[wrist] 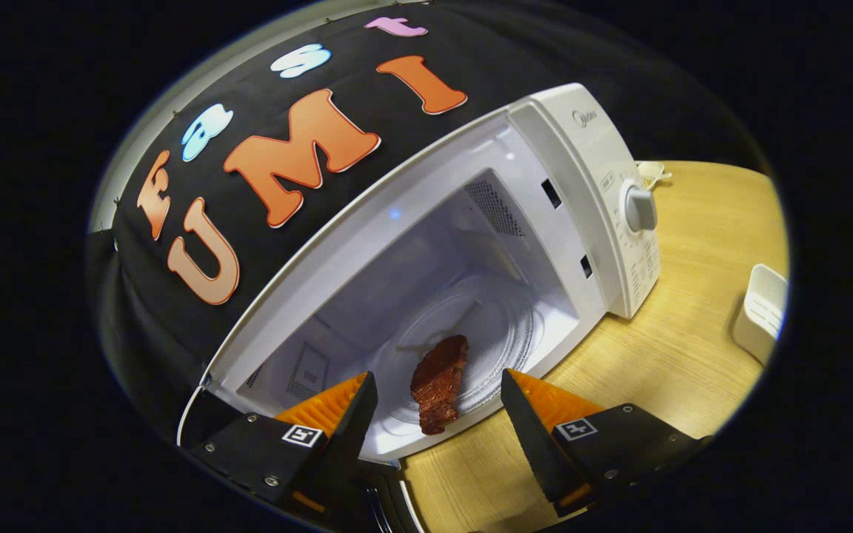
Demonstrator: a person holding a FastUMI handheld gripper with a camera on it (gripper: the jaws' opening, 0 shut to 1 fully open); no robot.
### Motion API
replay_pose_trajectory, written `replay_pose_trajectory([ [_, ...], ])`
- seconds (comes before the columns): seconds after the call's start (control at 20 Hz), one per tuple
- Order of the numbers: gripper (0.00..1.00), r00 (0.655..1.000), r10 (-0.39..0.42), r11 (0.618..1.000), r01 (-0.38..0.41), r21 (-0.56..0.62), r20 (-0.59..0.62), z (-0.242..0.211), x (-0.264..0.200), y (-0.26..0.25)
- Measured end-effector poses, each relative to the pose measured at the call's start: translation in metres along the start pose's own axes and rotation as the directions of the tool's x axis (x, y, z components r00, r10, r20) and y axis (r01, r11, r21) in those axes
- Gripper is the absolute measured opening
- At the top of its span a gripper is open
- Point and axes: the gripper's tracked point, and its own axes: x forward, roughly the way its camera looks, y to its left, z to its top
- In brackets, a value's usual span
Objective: Open the microwave, put the food inside, and close the microwave door.
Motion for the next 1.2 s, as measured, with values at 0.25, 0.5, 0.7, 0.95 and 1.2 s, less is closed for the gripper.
replay_pose_trajectory([
  [0.25,0.98,0.999,-0.045,0.984,0.044,-0.176,-0.002,0.01,-0.064,-0.005],
  [0.5,0.98,1.0,-0.004,0.965,-0.001,-0.262,-0.017,0.026,-0.133,0.011],
  [0.7,0.98,0.999,0.039,0.953,-0.048,-0.298,-0.037,0.031,-0.194,0.032],
  [0.95,0.9,0.995,0.088,0.93,-0.099,-0.353,-0.047,0.019,-0.266,0.061],
  [1.2,0.17,0.989,0.144,0.941,-0.131,-0.31,0.017,0.013,-0.316,0.115],
])
